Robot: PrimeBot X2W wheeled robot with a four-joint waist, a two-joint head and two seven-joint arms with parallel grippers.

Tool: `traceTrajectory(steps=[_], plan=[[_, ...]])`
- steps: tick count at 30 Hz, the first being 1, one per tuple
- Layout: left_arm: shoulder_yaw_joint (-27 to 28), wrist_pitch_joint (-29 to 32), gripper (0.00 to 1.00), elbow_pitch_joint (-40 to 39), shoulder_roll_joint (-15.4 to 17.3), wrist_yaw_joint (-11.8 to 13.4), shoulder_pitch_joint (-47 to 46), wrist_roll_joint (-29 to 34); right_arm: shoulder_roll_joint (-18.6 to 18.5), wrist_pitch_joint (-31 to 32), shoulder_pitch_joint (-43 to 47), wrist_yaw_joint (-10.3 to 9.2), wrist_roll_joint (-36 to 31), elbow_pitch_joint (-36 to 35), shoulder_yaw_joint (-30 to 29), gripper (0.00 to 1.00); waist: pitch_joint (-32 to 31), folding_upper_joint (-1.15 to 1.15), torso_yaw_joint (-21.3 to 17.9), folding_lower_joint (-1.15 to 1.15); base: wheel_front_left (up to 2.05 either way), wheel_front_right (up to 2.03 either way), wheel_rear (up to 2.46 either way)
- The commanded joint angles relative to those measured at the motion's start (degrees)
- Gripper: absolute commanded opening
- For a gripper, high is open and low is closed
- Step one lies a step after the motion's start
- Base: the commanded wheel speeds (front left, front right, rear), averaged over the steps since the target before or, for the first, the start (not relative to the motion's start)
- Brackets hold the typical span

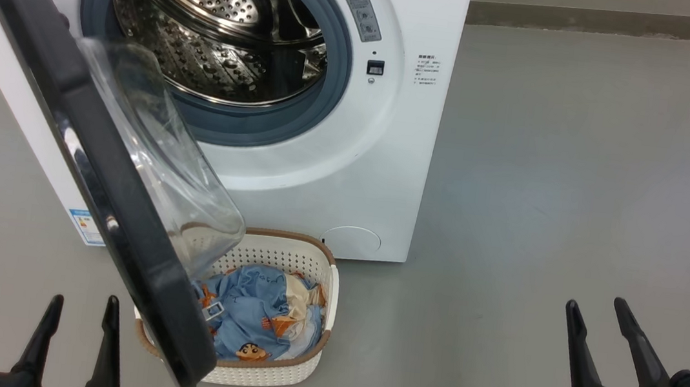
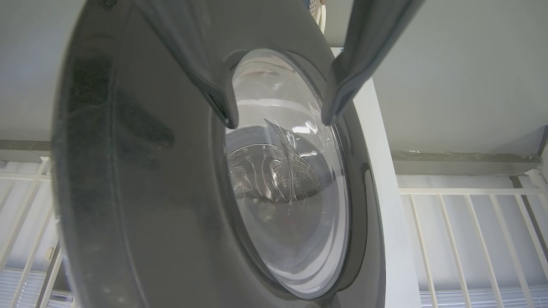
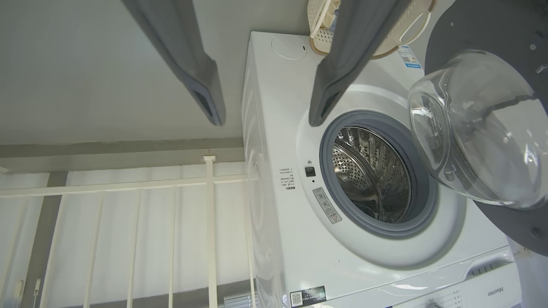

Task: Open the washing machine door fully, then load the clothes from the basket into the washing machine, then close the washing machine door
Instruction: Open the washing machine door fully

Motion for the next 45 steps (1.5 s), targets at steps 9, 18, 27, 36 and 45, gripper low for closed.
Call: traceTrajectory(steps=[9, 18, 27, 36, 45], plan=[[0.5, -0.7, 1.00, -0.9, 0.9, 1.0, -0.9, 0.7, 1.2, -0.3, 1.4, 0.09, -7.2, 0.2, -0.9, 1.00, 0.0, 0.00, 0.3, 0.00, 0.00, 0.00, 0.00], [-0.3, -0.7, 1.00, -0.5, 0.9, 1.2, 0.1, 0.8, 2.6, -0.3, 0.9, 0.09, -10.0, 5.7, -1.1, 1.00, -0.1, 0.00, 0.5, 0.00, 0.00, 0.00, 0.00], [-0.6, -0.7, 1.00, 0.1, 0.9, 1.4, 0.7, 0.8, 3.1, -0.3, -0.4, 0.09, -11.7, 6.8, -2.4, 1.00, -0.4, 0.00, 0.3, 0.00, 0.00, 0.00, 0.00], [-0.9, -0.7, 1.00, 0.4, 0.9, 1.3, 0.6, 0.6, 3.7, -0.3, -0.3, 0.09, -11.7, 6.9, -2.7, 1.00, -0.4, 0.00, 0.5, 0.00, 0.00, 0.00, 0.00], [-0.8, -0.7, 1.00, 0.4, 0.9, 1.0, 0.3, 0.6, 4.0, -0.3, -0.6, 0.09, -11.6, 7.0, -2.7, 1.00, -0.1, 0.00, 0.5, 0.00, 0.00, 0.00, 0.00]])
